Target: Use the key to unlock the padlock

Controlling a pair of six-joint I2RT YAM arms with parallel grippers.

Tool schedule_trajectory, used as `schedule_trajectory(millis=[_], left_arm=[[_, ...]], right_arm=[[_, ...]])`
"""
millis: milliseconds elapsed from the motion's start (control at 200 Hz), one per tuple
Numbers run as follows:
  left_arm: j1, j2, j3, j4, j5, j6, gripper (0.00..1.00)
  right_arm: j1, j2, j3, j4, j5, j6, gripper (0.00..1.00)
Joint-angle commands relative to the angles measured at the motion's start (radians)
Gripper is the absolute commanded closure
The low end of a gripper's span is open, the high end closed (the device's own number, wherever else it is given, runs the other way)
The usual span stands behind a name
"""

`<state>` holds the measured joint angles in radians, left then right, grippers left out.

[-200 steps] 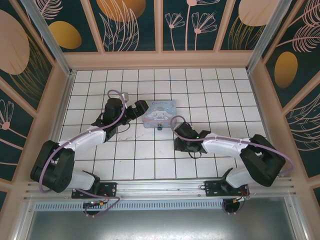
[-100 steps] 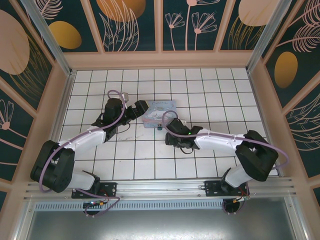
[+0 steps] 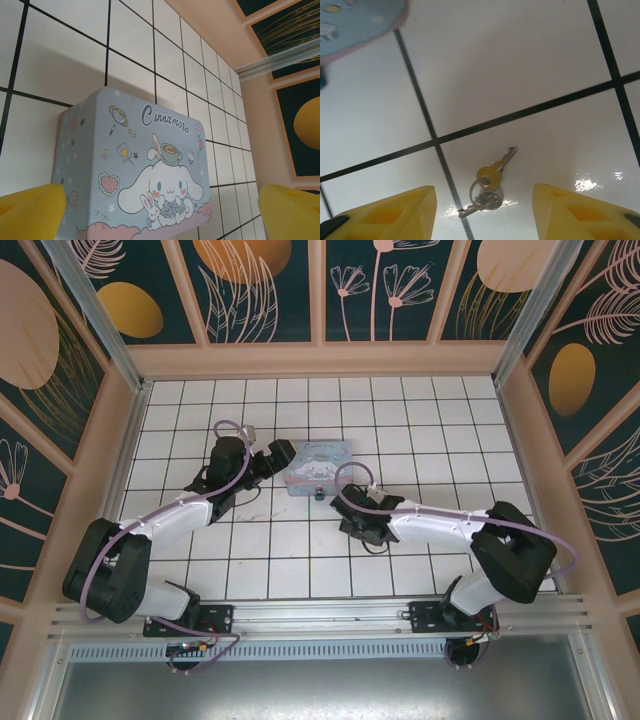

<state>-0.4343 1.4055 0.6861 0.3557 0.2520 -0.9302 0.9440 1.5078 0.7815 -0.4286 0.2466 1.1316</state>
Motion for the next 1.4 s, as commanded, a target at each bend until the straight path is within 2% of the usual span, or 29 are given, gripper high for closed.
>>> schedule_trajectory(millis=[0, 450, 591, 801, 926, 1156, 1391], left_arm=[[-0.007, 0.011, -0.015, 0.055, -0.006, -0.014, 0.02], [-0.007, 0.006, -0.041, 0.078, 0.016, -0.007, 0.01], [-0.007, -0.002, -0.046, 0.078, 0.021, -0.003, 0.01], [-0.006, -0.007, -0.045, 0.067, 0.023, -0.004, 0.01], [-0.007, -0.011, -0.043, 0.046, 0.011, -0.012, 0.01], [-0.007, -0.025, -0.051, 0.023, -0.015, -0.05, 0.01], [-0.007, -0.072, -0.07, -0.017, -0.113, -0.09, 0.01]], right_arm=[[0.013, 0.045, 0.046, -0.049, 0.03, 0.066, 0.46], [0.032, 0.19, 0.11, -0.082, 0.01, 0.117, 0.53], [0.049, 0.192, 0.094, -0.08, 0.004, 0.144, 0.6], [0.059, 0.185, 0.064, -0.06, -0.012, 0.16, 0.81], [0.061, 0.166, 0.029, -0.029, -0.02, 0.16, 1.0], [0.062, 0.062, -0.04, 0.04, 0.001, 0.107, 1.0], [0.058, -0.138, -0.129, 0.146, 0.017, 0.042, 1.0]])
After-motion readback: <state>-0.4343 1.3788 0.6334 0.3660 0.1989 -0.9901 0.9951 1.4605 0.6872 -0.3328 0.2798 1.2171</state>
